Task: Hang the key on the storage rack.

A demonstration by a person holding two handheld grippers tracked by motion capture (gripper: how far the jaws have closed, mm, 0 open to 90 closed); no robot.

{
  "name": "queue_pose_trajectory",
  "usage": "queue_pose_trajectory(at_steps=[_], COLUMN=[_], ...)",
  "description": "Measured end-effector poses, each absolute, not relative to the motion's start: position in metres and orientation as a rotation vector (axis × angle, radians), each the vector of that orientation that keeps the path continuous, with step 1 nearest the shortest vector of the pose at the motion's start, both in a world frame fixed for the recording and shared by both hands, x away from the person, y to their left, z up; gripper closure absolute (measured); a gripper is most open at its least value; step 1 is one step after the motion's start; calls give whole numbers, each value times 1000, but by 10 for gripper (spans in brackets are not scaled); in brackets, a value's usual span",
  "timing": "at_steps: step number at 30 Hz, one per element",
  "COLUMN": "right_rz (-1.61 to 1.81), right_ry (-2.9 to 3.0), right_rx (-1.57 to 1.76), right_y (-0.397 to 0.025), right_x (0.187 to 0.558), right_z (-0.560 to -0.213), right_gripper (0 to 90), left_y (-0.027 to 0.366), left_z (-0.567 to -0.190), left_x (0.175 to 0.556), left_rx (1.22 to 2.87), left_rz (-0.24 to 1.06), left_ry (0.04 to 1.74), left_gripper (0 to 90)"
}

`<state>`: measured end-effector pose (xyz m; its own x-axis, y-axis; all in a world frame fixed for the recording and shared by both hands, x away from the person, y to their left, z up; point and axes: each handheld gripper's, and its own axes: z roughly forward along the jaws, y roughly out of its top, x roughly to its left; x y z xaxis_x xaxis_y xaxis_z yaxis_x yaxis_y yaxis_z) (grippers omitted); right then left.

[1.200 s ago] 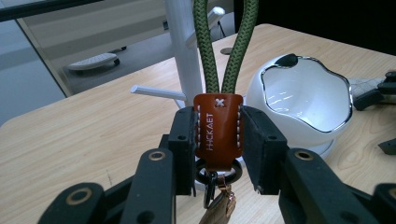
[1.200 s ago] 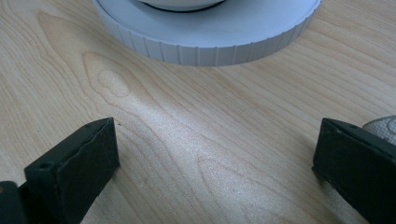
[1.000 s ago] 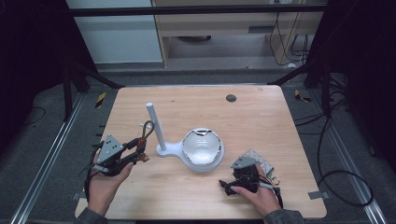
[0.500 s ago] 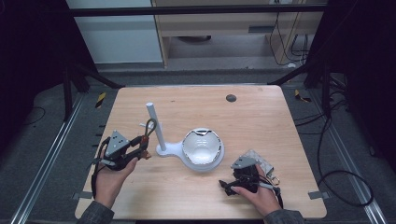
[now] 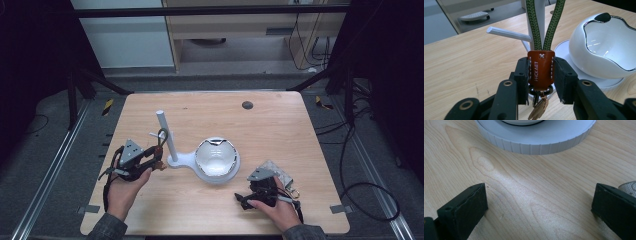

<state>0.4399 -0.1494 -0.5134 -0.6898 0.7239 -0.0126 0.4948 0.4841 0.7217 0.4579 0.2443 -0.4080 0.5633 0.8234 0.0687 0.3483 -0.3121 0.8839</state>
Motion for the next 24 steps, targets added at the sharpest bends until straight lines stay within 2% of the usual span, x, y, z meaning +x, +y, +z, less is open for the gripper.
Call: queue_pose_trajectory(at_steps=[20, 22, 23, 24], right_rz=[1023, 1021, 1021, 1019], right_ry=[2416, 2413, 2409, 2404], right_rx=[1040, 1040, 1049, 1055], right_y=[-150, -149, -149, -149], right_x=[439, 439, 439, 438], right_z=[-513, -513, -513, -513], right_gripper=[2, 3, 5, 3], left_y=[243, 244, 245, 245], left_z=[-411, -413, -416, -416], left_x=[462, 461, 458, 458], left_rx=[1887, 1876, 1857, 1857], left_rz=[613, 611, 613, 613], left_ry=[945, 944, 947, 947], left_gripper=[643, 608, 537, 502])
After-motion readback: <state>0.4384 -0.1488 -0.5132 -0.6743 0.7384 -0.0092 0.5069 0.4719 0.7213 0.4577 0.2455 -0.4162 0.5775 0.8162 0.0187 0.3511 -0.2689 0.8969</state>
